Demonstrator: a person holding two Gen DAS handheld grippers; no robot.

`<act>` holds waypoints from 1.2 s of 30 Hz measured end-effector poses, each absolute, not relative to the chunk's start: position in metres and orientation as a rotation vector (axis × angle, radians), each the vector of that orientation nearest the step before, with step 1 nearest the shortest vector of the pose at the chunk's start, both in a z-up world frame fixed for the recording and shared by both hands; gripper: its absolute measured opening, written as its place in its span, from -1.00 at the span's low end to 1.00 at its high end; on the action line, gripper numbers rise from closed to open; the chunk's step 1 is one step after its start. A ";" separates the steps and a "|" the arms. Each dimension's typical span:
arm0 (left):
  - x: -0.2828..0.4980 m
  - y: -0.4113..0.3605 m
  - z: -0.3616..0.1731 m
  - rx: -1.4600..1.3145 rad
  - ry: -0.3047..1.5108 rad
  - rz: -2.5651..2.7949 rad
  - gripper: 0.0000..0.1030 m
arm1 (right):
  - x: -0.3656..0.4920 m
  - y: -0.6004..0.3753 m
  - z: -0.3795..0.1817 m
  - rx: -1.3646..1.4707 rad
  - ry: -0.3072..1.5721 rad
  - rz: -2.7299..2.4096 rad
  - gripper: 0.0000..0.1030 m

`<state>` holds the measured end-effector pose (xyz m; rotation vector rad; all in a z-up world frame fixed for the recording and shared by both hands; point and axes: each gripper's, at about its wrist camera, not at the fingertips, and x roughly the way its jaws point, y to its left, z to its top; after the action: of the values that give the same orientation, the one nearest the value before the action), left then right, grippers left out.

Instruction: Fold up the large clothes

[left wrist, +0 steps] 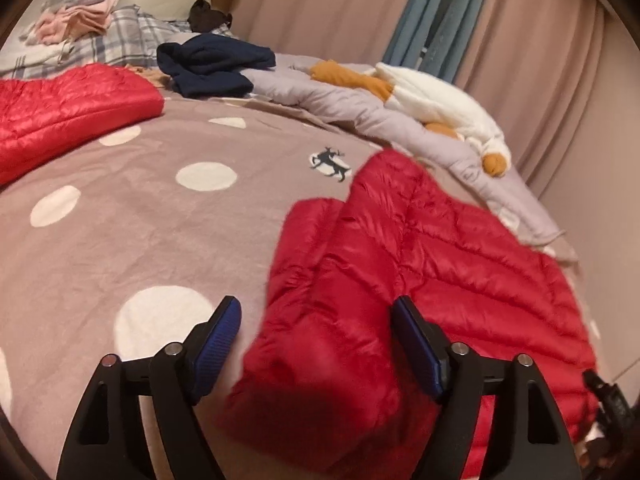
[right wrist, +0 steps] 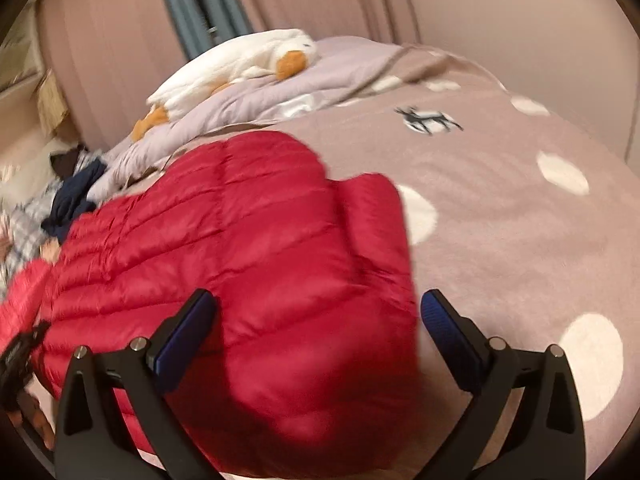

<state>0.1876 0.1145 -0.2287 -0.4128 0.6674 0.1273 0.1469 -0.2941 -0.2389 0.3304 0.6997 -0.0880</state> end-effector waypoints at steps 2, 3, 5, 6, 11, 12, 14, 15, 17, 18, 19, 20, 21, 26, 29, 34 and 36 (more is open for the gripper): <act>0.181 0.125 -0.230 -0.421 0.647 0.172 0.69 | 0.147 -0.306 -0.242 0.395 0.715 -0.079 0.99; 0.179 0.131 -0.232 -0.430 0.650 0.188 0.74 | 0.144 -0.311 -0.244 0.426 0.722 -0.091 0.99; 0.178 0.142 -0.243 -0.476 0.685 0.186 0.86 | 0.139 -0.319 -0.247 0.466 0.726 -0.083 0.99; 0.177 0.147 -0.249 -0.502 0.708 0.174 0.87 | 0.135 -0.322 -0.250 0.483 0.731 -0.073 0.99; 0.169 0.157 -0.265 -0.660 0.752 0.096 0.88 | 0.123 -0.330 -0.261 0.563 0.734 -0.028 0.99; 0.170 0.156 -0.264 -0.676 0.758 0.075 0.88 | 0.121 -0.329 -0.261 0.580 0.734 -0.021 1.00; 0.176 0.148 -0.266 -0.761 0.780 -0.056 0.88 | 0.119 -0.325 -0.263 0.628 0.732 0.011 1.00; 0.180 0.144 -0.268 -0.807 0.799 -0.113 0.88 | 0.118 -0.322 -0.264 0.674 0.729 0.046 1.00; 0.192 0.126 -0.276 -0.907 0.859 -0.229 0.88 | 0.120 -0.315 -0.267 0.753 0.731 0.115 1.00; 0.194 0.119 -0.274 -0.896 0.847 -0.239 0.88 | 0.122 -0.310 -0.269 0.792 0.738 0.144 1.00; 0.195 0.114 -0.273 -0.880 0.836 -0.240 0.88 | 0.124 -0.306 -0.270 0.819 0.739 0.163 1.00; 0.199 0.107 -0.274 -0.878 0.832 -0.251 0.88 | 0.128 -0.301 -0.272 0.852 0.735 0.182 1.00; 0.203 0.102 -0.277 -0.910 0.834 -0.286 0.88 | 0.131 -0.298 -0.271 0.870 0.730 0.185 1.00; 0.223 0.104 -0.292 -1.121 0.805 -0.375 0.67 | 0.141 -0.293 -0.275 1.011 0.694 0.218 0.98; 0.233 0.120 -0.311 -1.265 0.801 -0.302 0.15 | 0.146 -0.294 -0.278 1.014 0.716 0.165 0.40; 0.237 0.106 -0.308 -1.179 0.764 -0.236 -0.09 | 0.154 -0.281 -0.277 0.889 0.742 0.138 -0.16; 0.238 0.094 -0.303 -1.080 0.757 -0.201 -0.17 | 0.155 -0.274 -0.276 0.839 0.731 0.132 -0.29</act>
<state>0.2385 0.0939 -0.3030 -1.0804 0.7567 -0.2012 0.1555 -0.2743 -0.2763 0.8395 0.7313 0.1320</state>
